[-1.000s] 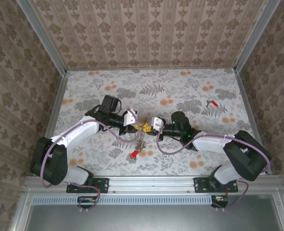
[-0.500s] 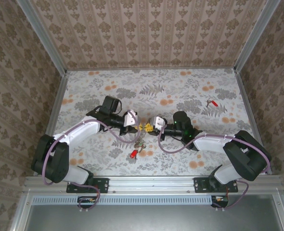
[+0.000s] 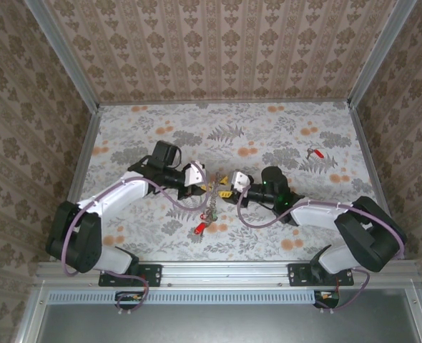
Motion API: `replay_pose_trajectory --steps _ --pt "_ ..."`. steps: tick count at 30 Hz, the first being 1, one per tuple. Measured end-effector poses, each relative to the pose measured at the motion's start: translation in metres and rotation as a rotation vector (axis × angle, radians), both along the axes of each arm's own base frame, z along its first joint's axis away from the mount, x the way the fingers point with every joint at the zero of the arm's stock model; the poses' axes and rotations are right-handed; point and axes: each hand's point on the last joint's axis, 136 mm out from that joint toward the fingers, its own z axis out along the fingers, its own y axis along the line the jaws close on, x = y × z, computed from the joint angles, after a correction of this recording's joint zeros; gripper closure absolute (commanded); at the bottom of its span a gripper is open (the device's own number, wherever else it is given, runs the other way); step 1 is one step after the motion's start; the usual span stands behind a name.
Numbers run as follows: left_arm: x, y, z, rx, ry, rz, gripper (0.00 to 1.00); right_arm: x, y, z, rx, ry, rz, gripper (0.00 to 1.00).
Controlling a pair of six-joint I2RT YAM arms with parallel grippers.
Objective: Put the keys on the keyring
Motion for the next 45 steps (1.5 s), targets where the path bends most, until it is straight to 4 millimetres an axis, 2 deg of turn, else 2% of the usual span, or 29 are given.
replay_pose_trajectory --steps 6,9,11,12,14,17,22,24,26,27,30,33,40,45 --pt "0.005 0.0 0.001 0.102 -0.099 0.041 1.0 0.02 -0.038 0.023 0.041 -0.042 -0.152 0.62" --pt "0.005 -0.001 0.002 0.123 -0.159 0.041 1.0 0.041 -0.065 0.034 0.076 -0.036 -0.323 0.47" --pt "0.003 -0.002 0.002 0.127 -0.197 0.039 1.0 0.057 -0.094 0.041 0.118 0.001 -0.482 0.37" --pt "0.003 -0.002 0.001 0.126 -0.214 0.038 1.0 0.065 -0.112 0.043 0.139 0.031 -0.57 0.35" --pt "0.002 -0.002 0.0 0.118 -0.244 0.033 1.0 0.081 -0.15 0.04 0.176 0.136 -0.762 0.34" --pt "0.0 -0.003 -0.003 0.109 -0.244 0.019 1.0 0.099 -0.202 0.036 0.223 0.315 -1.03 0.39" --pt "-0.002 -0.014 -0.007 0.058 -0.204 -0.03 1.0 0.108 -0.28 0.027 0.295 0.54 -1.355 0.44" --pt "-0.002 -0.018 -0.009 0.041 -0.18 -0.045 1.0 0.105 -0.309 0.011 0.288 0.642 -1.462 0.46" --pt "-0.003 -0.02 -0.011 0.032 -0.16 -0.05 1.0 0.103 -0.328 -0.005 0.261 0.738 -1.53 0.51" --pt "-0.003 -0.021 -0.013 0.031 -0.148 -0.051 1.0 0.103 -0.337 -0.013 0.25 0.791 -1.557 0.56" --pt "-0.006 -0.022 -0.013 0.023 -0.118 -0.052 1.0 0.108 -0.354 -0.032 0.226 0.917 -1.592 0.61" --pt "-0.006 -0.023 -0.015 0.023 -0.097 -0.048 1.0 0.117 -0.363 -0.042 0.182 0.989 -1.605 0.65" --pt "-0.003 -0.026 -0.025 0.041 -0.058 -0.044 1.0 0.152 -0.37 -0.053 0.113 1.003 -1.538 0.68" --pt "-0.003 -0.026 -0.025 0.042 -0.05 -0.04 1.0 0.18 -0.387 -0.07 0.094 1.033 -1.504 0.69"
